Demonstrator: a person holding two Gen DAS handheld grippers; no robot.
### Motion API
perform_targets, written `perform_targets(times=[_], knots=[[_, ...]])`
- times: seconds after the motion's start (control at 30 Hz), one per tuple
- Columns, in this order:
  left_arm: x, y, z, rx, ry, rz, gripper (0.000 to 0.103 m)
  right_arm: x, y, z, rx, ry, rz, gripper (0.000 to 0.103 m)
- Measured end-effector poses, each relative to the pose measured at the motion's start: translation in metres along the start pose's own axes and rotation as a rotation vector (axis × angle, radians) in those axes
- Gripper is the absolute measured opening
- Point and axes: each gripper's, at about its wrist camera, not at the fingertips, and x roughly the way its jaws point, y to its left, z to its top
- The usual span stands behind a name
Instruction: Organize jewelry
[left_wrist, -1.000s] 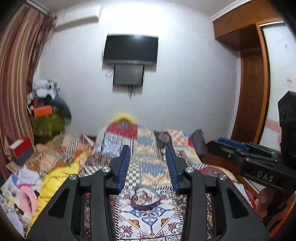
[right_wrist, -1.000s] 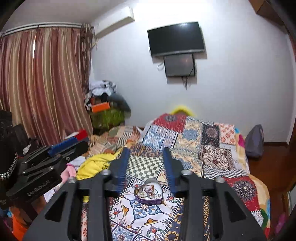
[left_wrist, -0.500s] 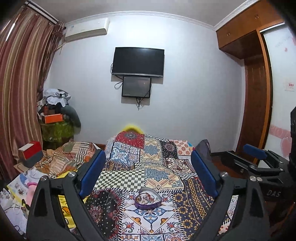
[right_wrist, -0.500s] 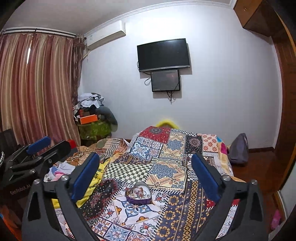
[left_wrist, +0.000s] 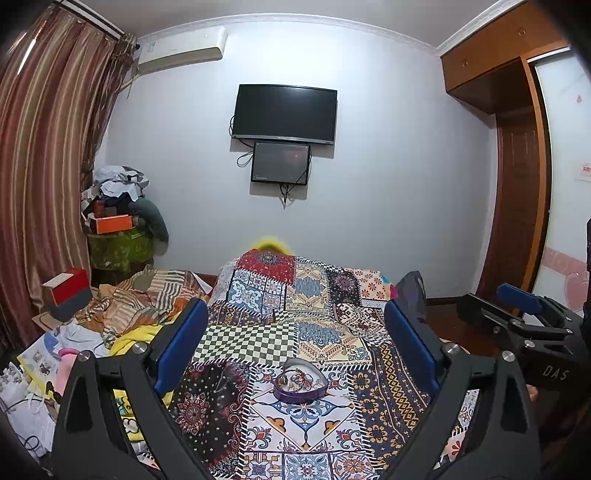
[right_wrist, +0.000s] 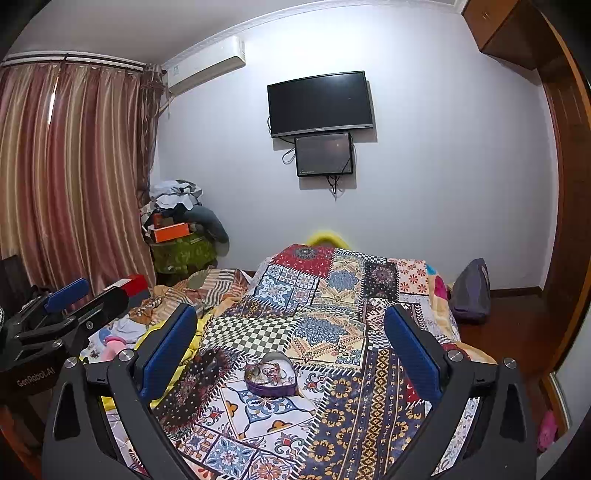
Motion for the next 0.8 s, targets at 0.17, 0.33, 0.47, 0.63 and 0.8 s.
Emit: perform_targets(times=[0.17, 0.33, 0.47, 0.63, 0.8], knots=[[0.0022, 0.0014, -0.0016, -0.001, 0.006, -0.001, 0.096, -0.0008, -0.0001, -0.0004, -0.001, 0.003, 0.002, 0.101], [0.0029, 0.0006, -0.0035, -0.003, 0.011, -0.001, 0.097, -0.0015, -0.0008, -0.0004, 0.002, 0.008, 0.003, 0.101], [0.0045, 0.0002, -0.0049, -0.004, 0.015, 0.002, 0.097, -0.0002, -0.0008, -0.0007, 0.004, 0.016, 0.003, 0.101], [0.006, 0.0013, -0.0047, -0.008, 0.018, 0.005, 0.1, 0.0004, -0.0011, -0.0009, 0.006, 0.024, 0.006, 0.101], [0.0075, 0.0014, -0.0055, -0.012, 0.023, 0.005, 0.101, 0.0012, -0.0011, -0.0008, 0.007, 0.029, 0.009, 0.101]])
